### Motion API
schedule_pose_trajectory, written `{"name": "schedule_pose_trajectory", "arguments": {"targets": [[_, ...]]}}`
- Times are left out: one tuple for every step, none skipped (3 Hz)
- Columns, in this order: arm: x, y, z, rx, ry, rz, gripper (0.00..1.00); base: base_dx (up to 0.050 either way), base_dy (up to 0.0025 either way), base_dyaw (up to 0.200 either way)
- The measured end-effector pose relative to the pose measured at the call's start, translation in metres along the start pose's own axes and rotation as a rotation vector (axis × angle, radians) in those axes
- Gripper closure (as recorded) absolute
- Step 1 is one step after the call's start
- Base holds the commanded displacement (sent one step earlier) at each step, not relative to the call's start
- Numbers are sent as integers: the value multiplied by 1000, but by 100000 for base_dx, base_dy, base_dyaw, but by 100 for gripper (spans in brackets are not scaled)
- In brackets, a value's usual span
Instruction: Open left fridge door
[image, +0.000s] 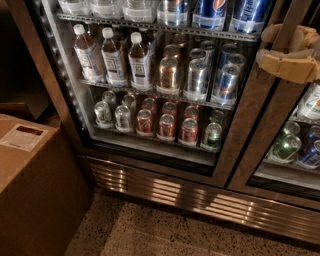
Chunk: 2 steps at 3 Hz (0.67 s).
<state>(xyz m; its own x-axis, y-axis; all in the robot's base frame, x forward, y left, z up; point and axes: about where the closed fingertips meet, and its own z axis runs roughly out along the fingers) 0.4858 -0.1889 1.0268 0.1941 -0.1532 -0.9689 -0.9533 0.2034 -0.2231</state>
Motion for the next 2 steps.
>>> {"name": "schedule_pose_trajectory", "arguments": {"targets": [[0,-1,-2,0,0,0,100,0,0,0],[-2,-1,-5,0,0,0,100,0,0,0]]}}
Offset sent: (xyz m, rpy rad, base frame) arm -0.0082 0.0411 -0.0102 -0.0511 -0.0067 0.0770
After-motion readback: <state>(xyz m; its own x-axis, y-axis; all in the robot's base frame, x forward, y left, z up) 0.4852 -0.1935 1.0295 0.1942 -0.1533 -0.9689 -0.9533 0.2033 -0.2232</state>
